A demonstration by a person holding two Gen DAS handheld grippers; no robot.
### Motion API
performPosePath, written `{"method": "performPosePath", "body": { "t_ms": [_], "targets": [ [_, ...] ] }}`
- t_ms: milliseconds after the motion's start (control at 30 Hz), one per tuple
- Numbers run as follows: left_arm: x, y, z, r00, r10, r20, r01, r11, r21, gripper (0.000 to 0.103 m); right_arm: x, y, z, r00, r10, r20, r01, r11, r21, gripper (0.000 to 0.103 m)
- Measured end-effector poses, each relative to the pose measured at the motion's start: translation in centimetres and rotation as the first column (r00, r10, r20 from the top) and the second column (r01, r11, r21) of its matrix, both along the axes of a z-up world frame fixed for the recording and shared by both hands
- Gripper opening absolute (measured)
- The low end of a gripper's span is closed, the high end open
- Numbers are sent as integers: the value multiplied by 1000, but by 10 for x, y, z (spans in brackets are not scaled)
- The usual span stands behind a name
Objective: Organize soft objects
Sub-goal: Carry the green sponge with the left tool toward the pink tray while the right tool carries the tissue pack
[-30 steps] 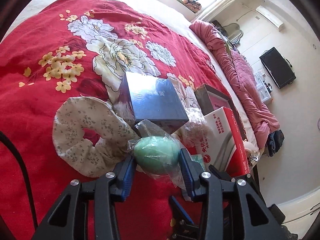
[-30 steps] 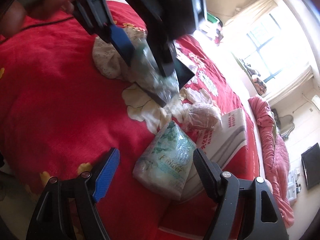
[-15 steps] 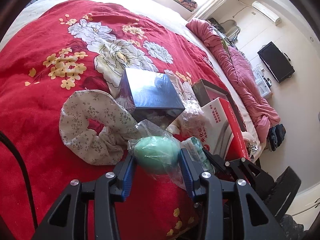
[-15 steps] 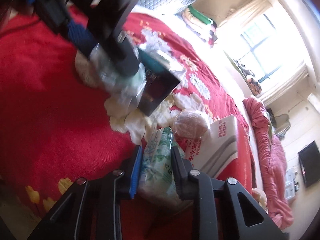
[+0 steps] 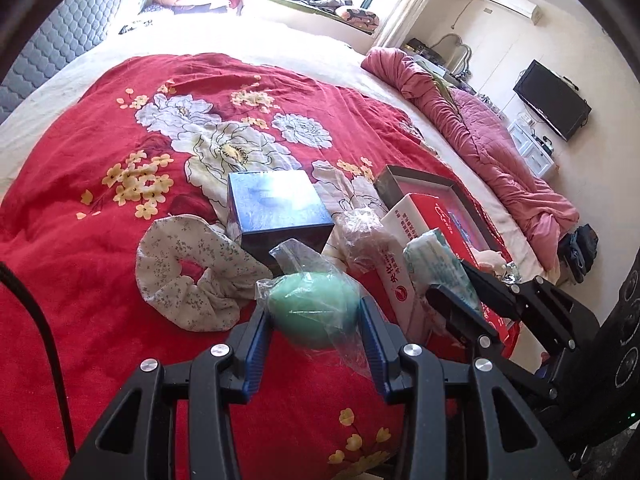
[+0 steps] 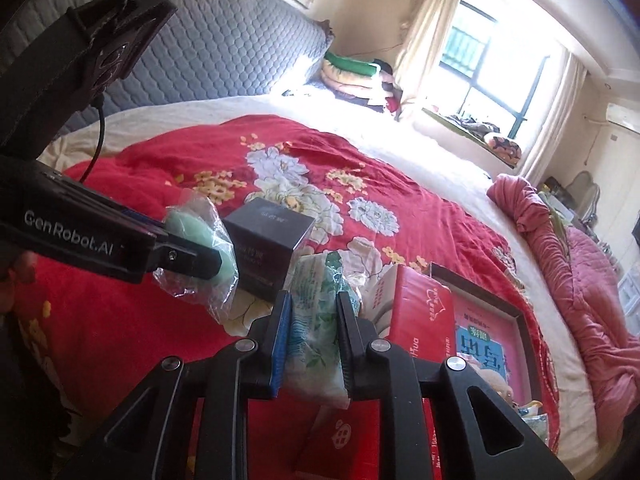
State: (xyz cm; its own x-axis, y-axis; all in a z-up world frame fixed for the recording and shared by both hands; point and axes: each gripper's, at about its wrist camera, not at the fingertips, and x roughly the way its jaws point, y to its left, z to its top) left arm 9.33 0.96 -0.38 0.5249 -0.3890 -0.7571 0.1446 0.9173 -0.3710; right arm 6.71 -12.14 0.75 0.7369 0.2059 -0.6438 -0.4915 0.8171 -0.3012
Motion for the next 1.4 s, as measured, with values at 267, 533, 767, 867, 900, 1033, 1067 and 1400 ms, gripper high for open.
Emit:
{"method": "performPosePath", "body": {
  "t_ms": [267,533,767,867,900,1033,1067,1400],
  "targets": [
    [-12,-13,14,1000,-13,24,11,998,55,43,-11,-3,10,1000,24,16,-25,999,31,22],
    [-21,-33,37,997,-39,63,34,996,76,43,-20,-23,29,998,-18,55,13,996,86,22],
    [-26,-62,53,993,-85,82,78,994,82,43,-27,-53,49,994,-78,83,65,987,149,22],
    [-27,-79,59,989,-115,90,106,990,98,43,-27,-67,57,990,-109,92,91,980,176,22],
    [-27,-84,61,988,-123,93,113,988,101,43,-28,-72,59,988,-121,94,101,977,187,22],
    [-26,-109,70,981,-166,101,155,983,103,43,-27,-95,68,979,-174,102,148,963,226,22],
    [-25,-115,71,979,-175,102,165,981,102,43,-27,-101,69,977,-187,101,159,959,235,22],
    [-2,-164,74,966,-243,89,234,967,100,43,-25,-166,70,940,-333,80,296,908,297,22]
  ]
}}
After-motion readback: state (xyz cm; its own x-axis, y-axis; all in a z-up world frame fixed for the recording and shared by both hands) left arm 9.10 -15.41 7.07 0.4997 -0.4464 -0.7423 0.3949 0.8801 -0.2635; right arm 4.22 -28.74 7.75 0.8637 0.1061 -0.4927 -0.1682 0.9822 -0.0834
